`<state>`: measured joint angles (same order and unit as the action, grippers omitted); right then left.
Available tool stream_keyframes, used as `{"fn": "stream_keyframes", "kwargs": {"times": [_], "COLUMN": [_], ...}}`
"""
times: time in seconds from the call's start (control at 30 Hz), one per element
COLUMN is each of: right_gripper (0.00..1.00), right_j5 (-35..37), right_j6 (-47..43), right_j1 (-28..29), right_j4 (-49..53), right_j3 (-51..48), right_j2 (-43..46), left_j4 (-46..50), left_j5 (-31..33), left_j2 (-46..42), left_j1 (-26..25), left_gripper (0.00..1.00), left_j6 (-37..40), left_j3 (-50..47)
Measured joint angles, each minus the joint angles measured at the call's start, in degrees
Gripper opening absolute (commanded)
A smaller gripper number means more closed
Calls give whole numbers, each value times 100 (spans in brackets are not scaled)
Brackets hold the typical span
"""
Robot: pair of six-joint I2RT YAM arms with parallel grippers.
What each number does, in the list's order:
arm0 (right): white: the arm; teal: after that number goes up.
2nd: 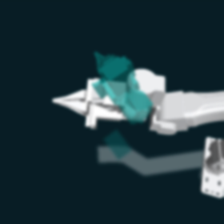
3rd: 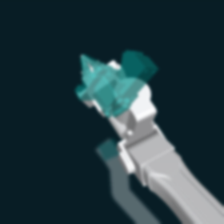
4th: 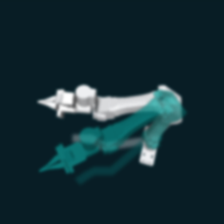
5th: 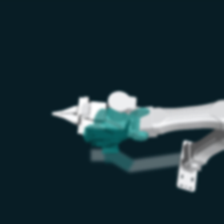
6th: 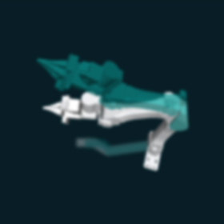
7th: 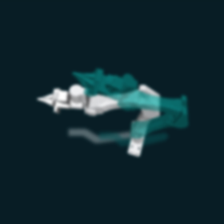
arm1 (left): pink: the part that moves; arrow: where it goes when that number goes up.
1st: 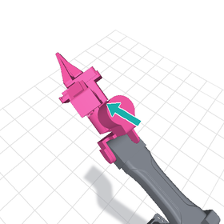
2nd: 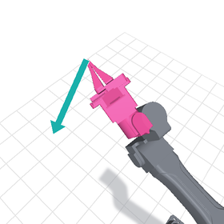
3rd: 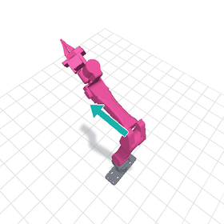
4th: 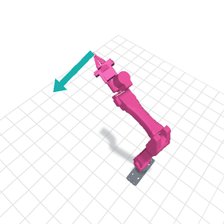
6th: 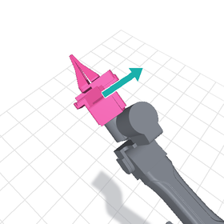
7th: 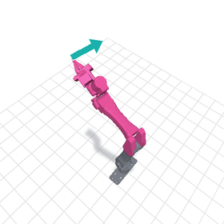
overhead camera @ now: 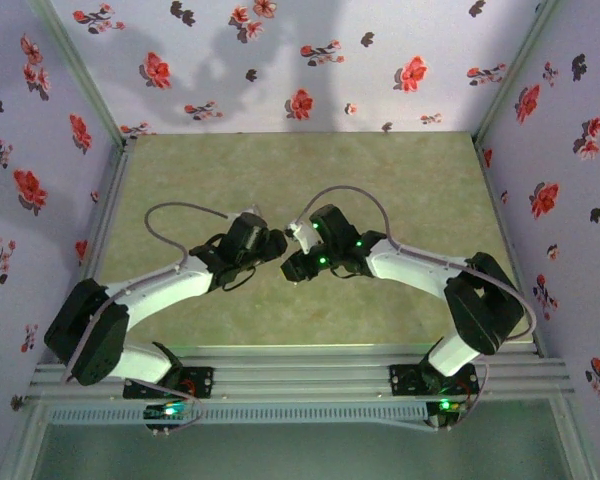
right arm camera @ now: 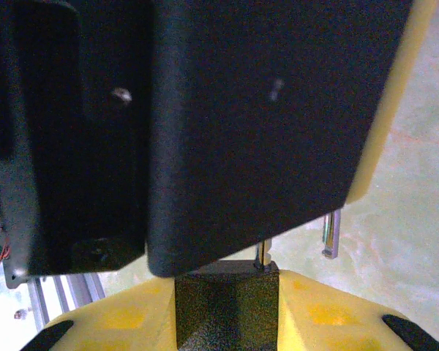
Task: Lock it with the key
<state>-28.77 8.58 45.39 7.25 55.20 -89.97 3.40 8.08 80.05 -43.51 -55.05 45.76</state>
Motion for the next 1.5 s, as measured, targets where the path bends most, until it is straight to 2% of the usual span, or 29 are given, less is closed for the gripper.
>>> {"fn": "stream_keyframes", "kwargs": {"times": [1.5], "right_gripper": [34], "right_j5": [-59], "right_j6": [87], "right_j1": [0], "right_j4": [-295], "right_j3": [-212], "right_j2": [96], "left_j4": [-516], "left_j5": [-520], "left_j2": [315], "left_j1": [-118], "left_gripper": [0], "left_j6": [-426], "left_j3": [0]}}
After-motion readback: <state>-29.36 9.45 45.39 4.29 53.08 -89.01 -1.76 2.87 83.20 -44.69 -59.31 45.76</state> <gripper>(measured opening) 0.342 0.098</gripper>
